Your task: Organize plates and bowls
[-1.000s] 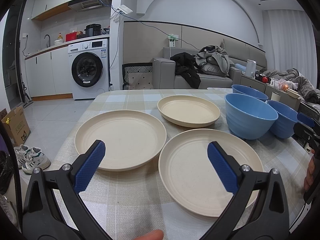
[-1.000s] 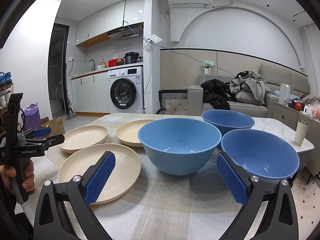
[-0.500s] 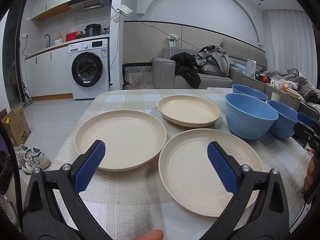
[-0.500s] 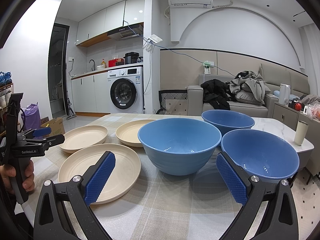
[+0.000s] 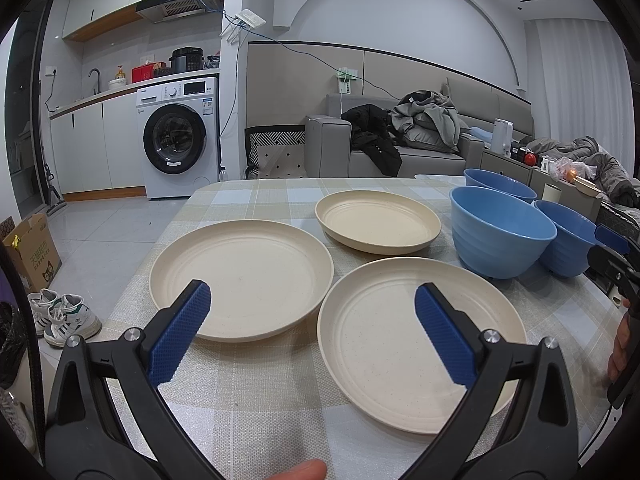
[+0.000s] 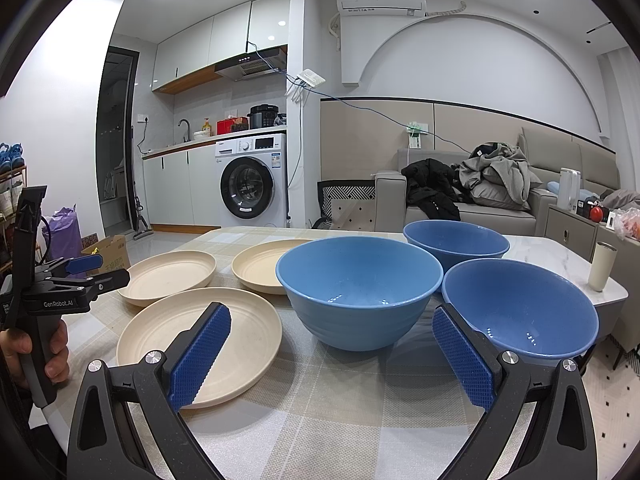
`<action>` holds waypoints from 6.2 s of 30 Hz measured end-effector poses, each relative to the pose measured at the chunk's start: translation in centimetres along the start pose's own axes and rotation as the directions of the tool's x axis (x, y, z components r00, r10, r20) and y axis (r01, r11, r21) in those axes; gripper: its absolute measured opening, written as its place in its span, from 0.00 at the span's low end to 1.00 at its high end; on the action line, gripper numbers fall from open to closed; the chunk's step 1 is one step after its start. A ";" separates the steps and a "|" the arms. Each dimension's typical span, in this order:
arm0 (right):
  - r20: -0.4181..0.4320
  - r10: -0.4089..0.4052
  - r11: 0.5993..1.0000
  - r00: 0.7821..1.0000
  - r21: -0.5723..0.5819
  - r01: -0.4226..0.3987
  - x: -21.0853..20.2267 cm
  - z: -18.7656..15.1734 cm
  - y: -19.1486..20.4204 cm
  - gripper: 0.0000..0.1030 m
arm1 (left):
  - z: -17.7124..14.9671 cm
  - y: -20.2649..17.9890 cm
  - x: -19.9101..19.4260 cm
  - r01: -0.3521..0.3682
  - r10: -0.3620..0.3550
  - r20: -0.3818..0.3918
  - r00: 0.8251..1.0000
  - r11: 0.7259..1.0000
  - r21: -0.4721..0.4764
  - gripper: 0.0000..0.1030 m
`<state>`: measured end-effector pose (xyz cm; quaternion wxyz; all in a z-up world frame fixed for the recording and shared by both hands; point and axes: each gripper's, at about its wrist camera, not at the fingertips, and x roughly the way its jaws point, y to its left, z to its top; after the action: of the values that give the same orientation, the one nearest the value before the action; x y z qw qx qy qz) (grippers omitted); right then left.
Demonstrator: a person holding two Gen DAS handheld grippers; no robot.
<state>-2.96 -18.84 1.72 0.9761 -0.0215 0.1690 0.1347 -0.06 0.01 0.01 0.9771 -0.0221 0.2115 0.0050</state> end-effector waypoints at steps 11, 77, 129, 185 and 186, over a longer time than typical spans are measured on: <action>0.000 0.000 1.000 1.000 -0.001 0.000 0.0 0.0 0.0 1.00 | 0.0 0.0 0.0 0.000 0.000 0.002 1.000 1.000 -0.002 0.99; -0.233 0.161 0.986 0.959 0.004 -0.164 6.8 10.0 10.7 1.00 | 9.1 9.6 -2.1 -0.154 0.125 -0.170 0.978 0.974 -0.169 0.99; -0.531 0.205 0.960 0.822 -0.057 -0.276 25.6 6.0 19.1 0.91 | 2.1 17.9 14.4 -0.234 0.128 -0.425 0.896 0.950 -0.208 0.99; -0.566 0.180 0.968 0.805 -0.043 -0.247 28.2 4.3 19.5 0.18 | 2.0 16.4 13.8 -0.205 0.132 -0.424 0.896 0.970 -0.132 0.22; -0.563 0.180 0.968 0.806 -0.044 -0.247 28.1 4.4 19.5 0.18 | 2.1 16.3 13.6 -0.204 0.133 -0.420 0.898 0.970 -0.130 0.22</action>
<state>18.66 7.50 -3.46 0.8606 -0.0968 0.4381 0.2411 12.82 16.43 -4.38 0.9016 -0.0881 0.4108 0.1033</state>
